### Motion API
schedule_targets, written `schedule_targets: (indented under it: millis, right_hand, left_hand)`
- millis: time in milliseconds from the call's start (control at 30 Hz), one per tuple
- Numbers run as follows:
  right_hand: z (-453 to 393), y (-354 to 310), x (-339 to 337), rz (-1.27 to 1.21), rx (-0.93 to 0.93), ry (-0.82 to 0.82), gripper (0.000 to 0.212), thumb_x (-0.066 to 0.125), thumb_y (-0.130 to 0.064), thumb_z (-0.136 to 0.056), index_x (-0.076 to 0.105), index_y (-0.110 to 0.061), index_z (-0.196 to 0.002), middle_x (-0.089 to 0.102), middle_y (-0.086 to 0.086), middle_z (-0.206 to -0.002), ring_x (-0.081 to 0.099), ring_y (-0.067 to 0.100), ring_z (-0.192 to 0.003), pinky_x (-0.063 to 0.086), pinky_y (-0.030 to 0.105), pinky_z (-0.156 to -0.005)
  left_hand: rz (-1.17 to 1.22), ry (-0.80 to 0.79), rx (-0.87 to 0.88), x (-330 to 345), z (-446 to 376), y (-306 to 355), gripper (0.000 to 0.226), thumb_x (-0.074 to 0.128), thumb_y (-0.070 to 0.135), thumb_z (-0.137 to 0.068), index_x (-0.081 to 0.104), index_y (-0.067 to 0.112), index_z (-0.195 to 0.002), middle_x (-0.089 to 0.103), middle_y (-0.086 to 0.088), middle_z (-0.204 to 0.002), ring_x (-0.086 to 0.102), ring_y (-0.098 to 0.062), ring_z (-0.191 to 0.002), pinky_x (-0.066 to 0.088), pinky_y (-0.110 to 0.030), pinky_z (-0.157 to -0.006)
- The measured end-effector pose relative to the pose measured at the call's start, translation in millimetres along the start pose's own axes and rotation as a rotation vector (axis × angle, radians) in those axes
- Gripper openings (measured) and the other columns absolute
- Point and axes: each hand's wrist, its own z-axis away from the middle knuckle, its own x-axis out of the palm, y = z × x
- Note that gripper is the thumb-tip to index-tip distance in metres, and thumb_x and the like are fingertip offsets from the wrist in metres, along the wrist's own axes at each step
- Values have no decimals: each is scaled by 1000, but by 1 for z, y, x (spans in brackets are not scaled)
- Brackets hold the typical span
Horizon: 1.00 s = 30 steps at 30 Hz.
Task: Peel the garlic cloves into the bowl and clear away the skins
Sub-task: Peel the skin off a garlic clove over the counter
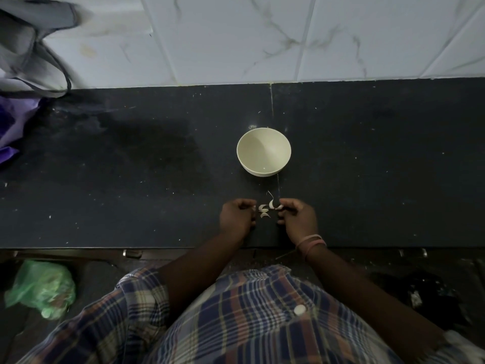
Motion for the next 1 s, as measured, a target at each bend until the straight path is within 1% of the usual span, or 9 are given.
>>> schedule_targets:
  millis: [133,333,400,500,633,733,833,933,1000]
  right_hand:
    - [-2,8,-10,170,-90,87,33,55,5,-88,71,-12,-110,73,7,-107,69,21,-94,58,46,-88]
    - [3,4,-14,270,-174,107,33,56,6,-86,71,-7,-112,70,13,-110,65,27,-105,50,38,-99]
    - [3,5,-16,377,-232,48,33,59,5,-84,70,-6,-113,66,16,-111,62,28,-106,41,23,-98]
    - [-1,4,-18,488,-334,-52,32,60,4,-81,72,-7,-109,61,15,-104,58,28,-99,35,16,-88]
    - [-10,-3,-25,539,-302,-71,22,64,1,-79,74,-4,-98,65,19,-99,59,34,-97,40,28,-84]
    - [-16,-7,-33,495,-264,-15,15,68,-3,-82,75,-5,-95,69,17,-98,61,31,-97,42,30,-83]
    - [-25,-7,-45,454,-226,42,9,70,-7,-82,73,-6,-91,69,14,-96,63,29,-94,44,31,-83]
    - [-31,-4,-55,459,-240,29,11,70,-6,-83,74,-7,-94,69,14,-97,63,30,-94,47,34,-85]
    - [-32,0,-56,505,-259,1,14,67,-6,-85,74,-8,-97,67,15,-99,62,31,-96,46,34,-88]
  left_hand:
    - [48,-30,-2,5,0,-3,15,68,5,-89,73,20,-89,74,-5,-74,66,-16,-64,61,-43,-75]
    - [61,-76,25,19,2,-1,17,69,7,-91,73,13,-106,76,-7,-90,68,-16,-73,60,-32,-75]
    - [100,-147,10,23,3,1,22,67,2,-91,71,8,-112,74,-9,-92,68,-16,-76,58,-27,-73]
    - [145,-227,-2,30,4,2,32,65,-8,-89,67,3,-119,72,-5,-92,67,-17,-81,57,-29,-78]
    - [145,-248,16,41,4,5,41,66,-12,-86,64,1,-125,74,-5,-101,69,-22,-96,55,-38,-92]
    - [202,-275,21,52,5,15,43,60,-15,-89,62,6,-127,73,-5,-107,68,-20,-98,55,-33,-90]
    - [318,-272,-26,60,7,26,50,49,-22,-90,57,3,-133,68,-11,-116,65,-24,-107,53,-35,-98]
    - [424,-152,-81,61,10,28,48,35,-24,-91,59,0,-125,65,-14,-112,65,-26,-103,55,-31,-92]
    - [482,-33,-58,59,13,24,40,37,-21,-93,61,-2,-118,66,-18,-110,67,-26,-99,58,-27,-86]
